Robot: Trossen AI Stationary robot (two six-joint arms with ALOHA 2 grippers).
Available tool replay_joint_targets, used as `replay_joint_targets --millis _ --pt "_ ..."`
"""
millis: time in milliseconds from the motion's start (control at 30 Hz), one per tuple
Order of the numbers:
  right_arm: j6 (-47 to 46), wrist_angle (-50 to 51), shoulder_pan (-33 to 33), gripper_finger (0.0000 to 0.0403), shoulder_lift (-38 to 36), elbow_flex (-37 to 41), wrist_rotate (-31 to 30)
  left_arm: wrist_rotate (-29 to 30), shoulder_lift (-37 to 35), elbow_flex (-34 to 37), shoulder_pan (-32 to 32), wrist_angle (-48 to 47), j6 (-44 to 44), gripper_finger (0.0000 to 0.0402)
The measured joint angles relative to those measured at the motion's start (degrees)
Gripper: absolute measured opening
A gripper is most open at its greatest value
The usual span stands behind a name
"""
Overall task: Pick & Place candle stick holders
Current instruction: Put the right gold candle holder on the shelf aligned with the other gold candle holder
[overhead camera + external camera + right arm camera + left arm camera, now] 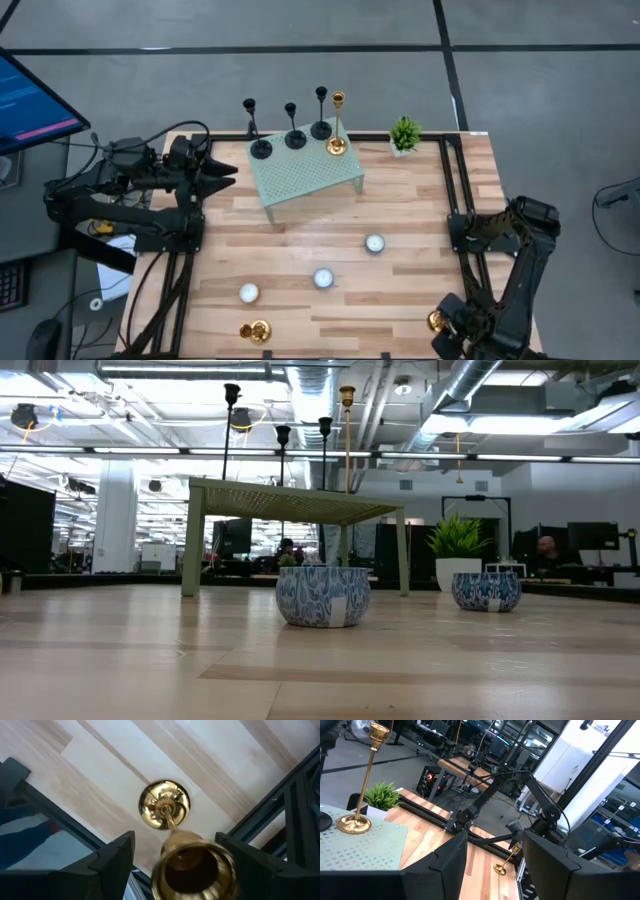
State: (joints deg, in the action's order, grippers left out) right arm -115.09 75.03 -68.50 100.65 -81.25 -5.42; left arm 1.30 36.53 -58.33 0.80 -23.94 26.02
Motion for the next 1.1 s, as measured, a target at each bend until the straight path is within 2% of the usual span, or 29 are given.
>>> replay_joint_targets --millis 200,533,967,1100 --pt "-0.05 0.08 0.36 0.0246 -0.04 0.00 -1.10 0.00 0.02 0.00 0.00 0.00 -0.14 0.0190" --pt "0.15 -0.30 0.38 0.0114 -0.04 0.00 -1.13 0.83 0.00 0.00 0.00 0.00 -0.22 0.0190" --pt "3.24 1.33 1.42 0.0114 -0.16 0.02 -2.16 0.83 0.00 0.00 0.00 0.45 -0.07 0.0190" --pt "7.75 1.24 3.40 0.0112 -0.23 0.02 -3.49 0.85 0.02 0.00 0.00 0.50 -0.04 0.0190"
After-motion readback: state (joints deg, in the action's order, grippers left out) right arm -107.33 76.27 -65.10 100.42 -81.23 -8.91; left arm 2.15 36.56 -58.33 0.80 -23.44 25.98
